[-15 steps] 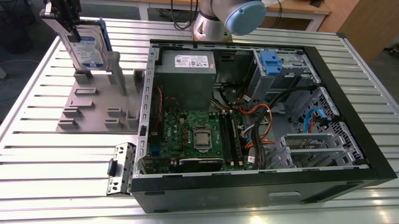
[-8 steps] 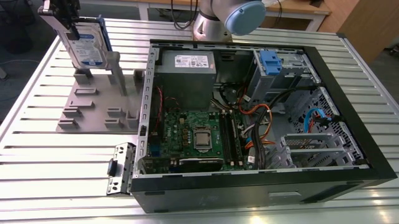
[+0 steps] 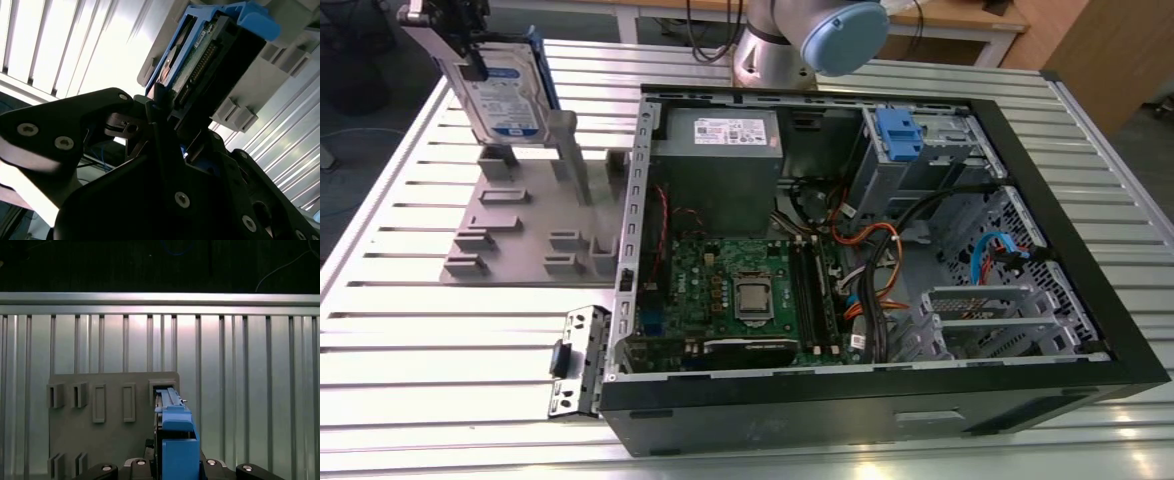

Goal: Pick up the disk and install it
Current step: 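Pick up the disk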

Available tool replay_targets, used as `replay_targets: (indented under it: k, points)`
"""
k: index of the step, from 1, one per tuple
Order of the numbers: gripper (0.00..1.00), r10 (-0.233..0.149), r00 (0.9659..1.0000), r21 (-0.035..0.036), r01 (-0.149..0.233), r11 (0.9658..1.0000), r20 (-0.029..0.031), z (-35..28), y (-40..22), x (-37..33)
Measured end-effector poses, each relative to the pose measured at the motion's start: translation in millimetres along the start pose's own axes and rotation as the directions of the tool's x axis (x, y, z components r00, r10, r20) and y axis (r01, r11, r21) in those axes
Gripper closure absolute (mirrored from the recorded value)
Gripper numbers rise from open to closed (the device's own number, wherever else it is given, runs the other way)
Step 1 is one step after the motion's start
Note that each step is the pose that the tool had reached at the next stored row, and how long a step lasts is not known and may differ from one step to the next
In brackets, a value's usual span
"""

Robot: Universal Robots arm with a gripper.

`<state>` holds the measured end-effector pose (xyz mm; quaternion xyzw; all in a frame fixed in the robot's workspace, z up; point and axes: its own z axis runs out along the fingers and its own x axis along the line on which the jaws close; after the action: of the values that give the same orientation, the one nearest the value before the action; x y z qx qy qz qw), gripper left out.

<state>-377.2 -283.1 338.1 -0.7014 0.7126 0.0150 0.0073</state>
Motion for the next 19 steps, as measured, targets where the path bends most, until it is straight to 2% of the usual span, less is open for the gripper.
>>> replay_targets:
  k: [19]
  points:
    - [0.64,0.0,1.0,0.0,0.0,1.0,0.0021,-15.5,0.2,-0.5]
